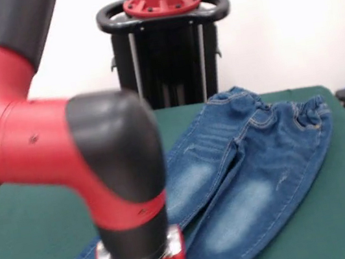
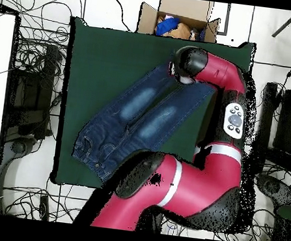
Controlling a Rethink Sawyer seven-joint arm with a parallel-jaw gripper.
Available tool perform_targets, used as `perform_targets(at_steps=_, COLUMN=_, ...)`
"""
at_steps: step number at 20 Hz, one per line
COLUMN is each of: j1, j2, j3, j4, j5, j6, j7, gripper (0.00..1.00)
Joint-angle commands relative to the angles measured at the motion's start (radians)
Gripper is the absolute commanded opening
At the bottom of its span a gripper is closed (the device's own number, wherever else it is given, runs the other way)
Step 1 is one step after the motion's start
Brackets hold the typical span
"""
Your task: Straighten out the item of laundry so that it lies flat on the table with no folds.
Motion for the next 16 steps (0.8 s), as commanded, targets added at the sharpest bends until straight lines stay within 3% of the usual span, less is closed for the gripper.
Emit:
perform_targets(at_steps=1, j1=-0.033, j2=0.130, j3=0.157, j4=-0.186, j5=-0.027, j6=0.139, j7=-0.254, gripper=0.00)
perform_targets(at_steps=6, j1=-0.037, j2=0.157, j3=0.174, j4=-0.234, j5=-0.036, j6=0.150, j7=-0.270, gripper=0.00)
perform_targets(at_steps=12, j1=-0.033, j2=0.139, j3=0.188, j4=-0.209, j5=-0.025, j6=0.102, j7=-0.261, gripper=0.00)
perform_targets(at_steps=13, j1=-0.032, j2=0.136, j3=0.190, j4=-0.204, j5=-0.022, j6=0.091, j7=-0.260, gripper=1.00)
perform_targets(at_steps=16, j1=-0.011, j2=0.132, j3=0.162, j4=-0.217, j5=-0.032, j6=0.133, j7=-0.207, gripper=1.00)
